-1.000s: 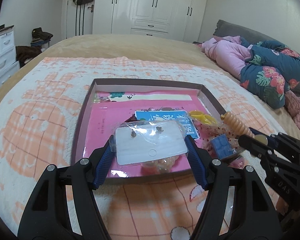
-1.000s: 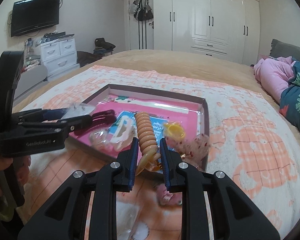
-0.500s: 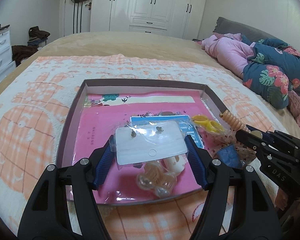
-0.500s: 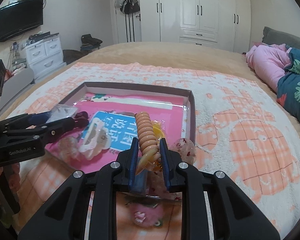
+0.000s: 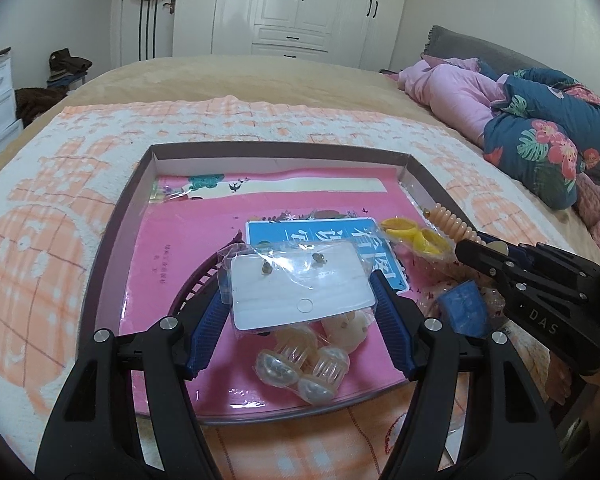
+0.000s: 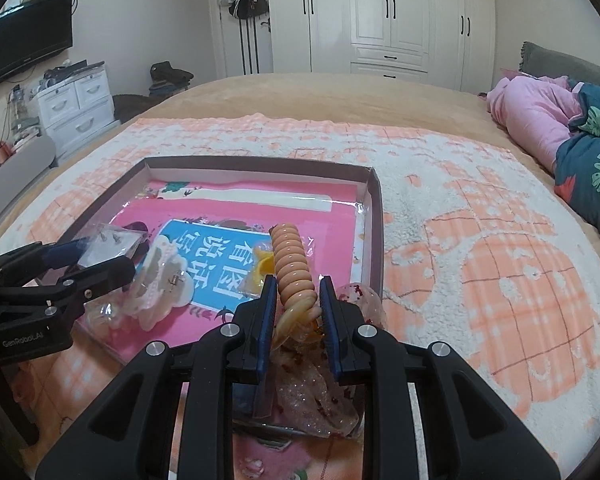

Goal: Organize jewelry
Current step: 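Carry the earring card and spiral hair tie into the tray and open both tools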

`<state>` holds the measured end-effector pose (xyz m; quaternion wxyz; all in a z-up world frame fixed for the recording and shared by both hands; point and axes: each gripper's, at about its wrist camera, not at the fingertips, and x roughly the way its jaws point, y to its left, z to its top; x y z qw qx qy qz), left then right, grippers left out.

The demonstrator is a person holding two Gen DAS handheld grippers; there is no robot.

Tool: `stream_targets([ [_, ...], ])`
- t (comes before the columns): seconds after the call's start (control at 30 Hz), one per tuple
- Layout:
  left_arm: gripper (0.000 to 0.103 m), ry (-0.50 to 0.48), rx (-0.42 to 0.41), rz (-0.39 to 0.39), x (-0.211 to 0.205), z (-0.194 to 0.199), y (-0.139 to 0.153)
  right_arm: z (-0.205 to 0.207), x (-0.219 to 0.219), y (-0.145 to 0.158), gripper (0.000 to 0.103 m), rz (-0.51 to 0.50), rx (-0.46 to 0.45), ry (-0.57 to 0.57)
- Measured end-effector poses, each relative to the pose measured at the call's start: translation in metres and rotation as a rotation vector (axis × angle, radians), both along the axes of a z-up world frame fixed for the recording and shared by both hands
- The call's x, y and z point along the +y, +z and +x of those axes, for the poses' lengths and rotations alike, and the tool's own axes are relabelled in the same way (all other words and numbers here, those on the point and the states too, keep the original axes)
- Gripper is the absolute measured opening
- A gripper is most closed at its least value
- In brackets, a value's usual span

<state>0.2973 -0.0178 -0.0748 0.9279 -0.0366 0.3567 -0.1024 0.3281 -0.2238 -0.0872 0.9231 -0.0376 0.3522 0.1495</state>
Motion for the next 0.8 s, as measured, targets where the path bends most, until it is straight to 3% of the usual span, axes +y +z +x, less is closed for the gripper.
stream_targets([
  [0.2, 0.060, 0.003, 0.003, 0.001, 0.000, 0.000, -0.001, -0.001, -0.003, 0.000, 0.023, 0.022, 0.006, 0.001],
  [0.27, 0.060, 0.004, 0.003, 0.001, 0.000, -0.001, -0.001, -0.003, -0.004, 0.002, 0.038, 0.032, 0.000, 0.003],
  [0.37, 0.061, 0.010, 0.005, 0.002, 0.001, -0.002, -0.001, -0.007, -0.007, 0.007, 0.040, 0.046, -0.013, 0.002],
  [0.7, 0.084, 0.032, -0.012, 0.004, 0.004, -0.009, 0.005, -0.028, -0.018, 0.018, 0.062, 0.040, -0.061, -0.012],
  [0.8, 0.086, 0.041, -0.023, 0.003, 0.005, -0.013, 0.008, -0.036, -0.023, 0.021, 0.066, 0.045, -0.071, -0.017],
])
